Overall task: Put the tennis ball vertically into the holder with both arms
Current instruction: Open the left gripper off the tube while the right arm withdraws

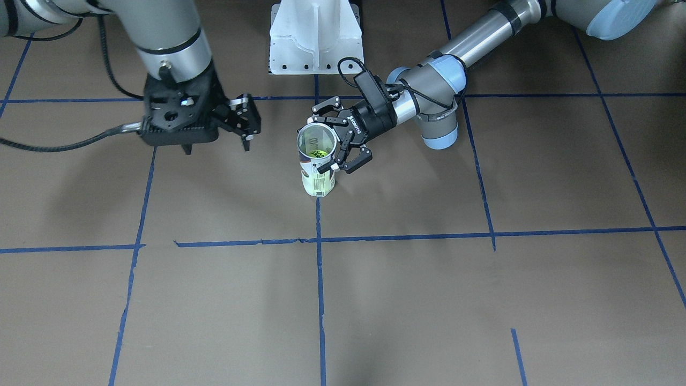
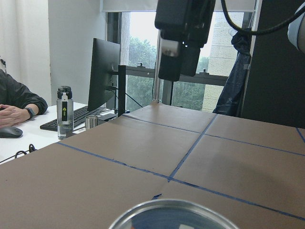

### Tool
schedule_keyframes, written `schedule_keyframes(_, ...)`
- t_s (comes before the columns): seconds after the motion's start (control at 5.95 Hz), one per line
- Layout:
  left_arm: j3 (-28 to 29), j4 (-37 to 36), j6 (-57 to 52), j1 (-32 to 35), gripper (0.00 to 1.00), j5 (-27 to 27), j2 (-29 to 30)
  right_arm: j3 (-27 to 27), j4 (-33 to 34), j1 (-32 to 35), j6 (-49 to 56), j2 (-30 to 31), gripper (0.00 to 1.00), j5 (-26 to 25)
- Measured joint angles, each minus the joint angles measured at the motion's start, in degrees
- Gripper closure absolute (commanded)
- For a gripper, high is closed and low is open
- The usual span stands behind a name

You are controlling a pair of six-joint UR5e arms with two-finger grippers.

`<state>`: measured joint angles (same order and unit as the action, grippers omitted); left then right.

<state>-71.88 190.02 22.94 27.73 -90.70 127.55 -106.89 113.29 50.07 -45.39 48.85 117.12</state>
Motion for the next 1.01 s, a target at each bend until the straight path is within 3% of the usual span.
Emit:
schedule_keyframes(0.5,-4.15,-0.30,0.23,0.88,0.01,0.52,-0.26,-0.05,-0.09,4.01,9.92,4.28,0.00,0.47)
schedule_keyframes(1.01,-5.13,-4.26,0.58,4.69,0.01,0.82,-0.51,0.21,-4.34,13.84,26.72,14.15,0.00,6.45)
